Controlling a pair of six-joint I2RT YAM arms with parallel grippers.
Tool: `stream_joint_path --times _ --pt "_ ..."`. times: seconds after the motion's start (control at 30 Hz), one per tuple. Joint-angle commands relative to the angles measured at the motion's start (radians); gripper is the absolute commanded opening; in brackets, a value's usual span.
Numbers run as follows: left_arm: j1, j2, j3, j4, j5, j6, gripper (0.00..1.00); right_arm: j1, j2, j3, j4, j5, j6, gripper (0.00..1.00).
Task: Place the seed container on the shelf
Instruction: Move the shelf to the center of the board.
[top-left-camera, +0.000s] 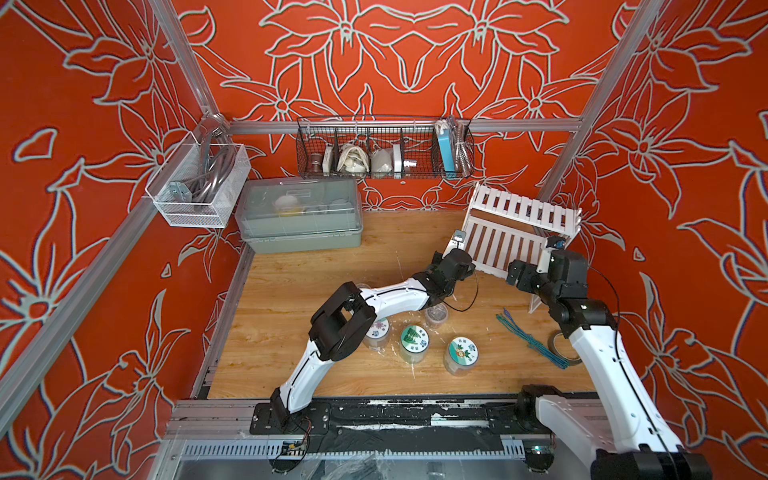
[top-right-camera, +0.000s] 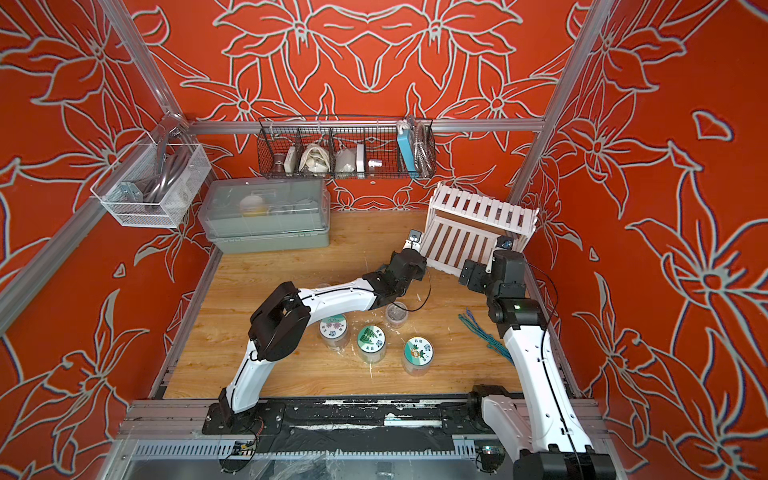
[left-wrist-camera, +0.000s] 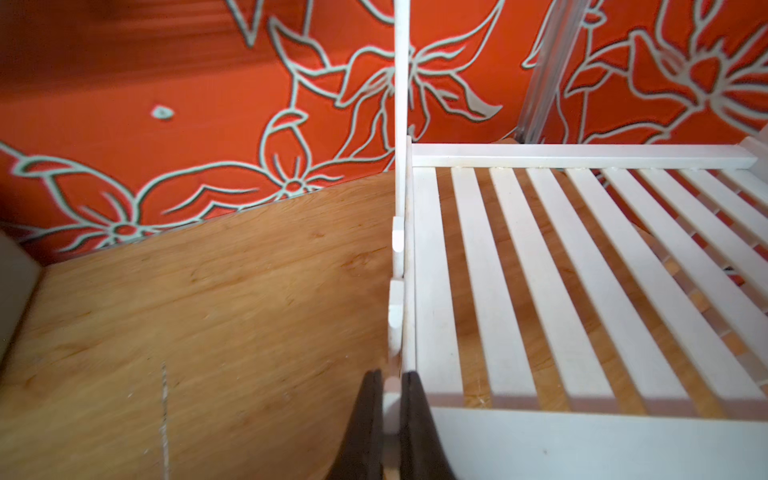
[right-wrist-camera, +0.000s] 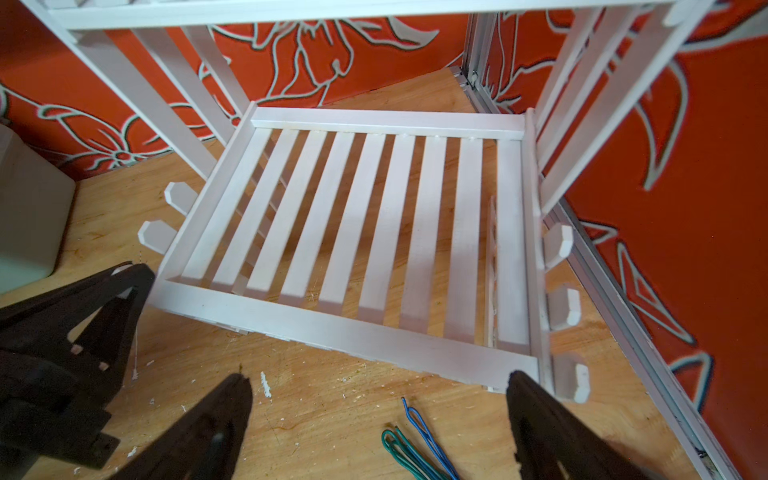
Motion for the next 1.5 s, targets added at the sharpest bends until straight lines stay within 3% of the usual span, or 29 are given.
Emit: stream_joint_path --times 0.0,0.2,0.37,0.6,0.73,1.0,1.47 --pt "0.011 -0.078 -0.065 -0.027 -0.174 -0.089 0.0 -0.006 -0.014 -0.015 -0.025 -0.031 0.02 0.97" --pt "0.011 -0.167 -0.193 -0.022 -0.262 -0.124 0.0 -0.006 -0.023 -0.014 -0.039 -0.07 0.029 0.97" --pt "0.012 -0.258 -0.305 -0.011 -0.308 -0.117 0.0 -0.005 -0.031 0.02 -0.062 -0.201 0.071 0.93" --pt "0.04 -0.401 -0.472 -0.005 -0.288 -0.132 0.0 0.017 -0.029 0.015 -0.102 -0.287 0.081 0.9" --pt "0.075 -0.465 -0.533 -0.04 -0.238 -0.136 0.0 0.08 -0.025 0.013 -0.139 -0.262 0.073 0.9" --pt "0.121 -0.601 -0.677 -0.034 -0.247 -0.167 0.0 0.291 -0.009 0.011 -0.156 -0.163 0.105 0.9" --pt "0.132 -0.695 -0.785 -0.071 -0.253 -0.234 0.0 0.477 0.031 0.045 -0.213 -0.091 0.125 0.88"
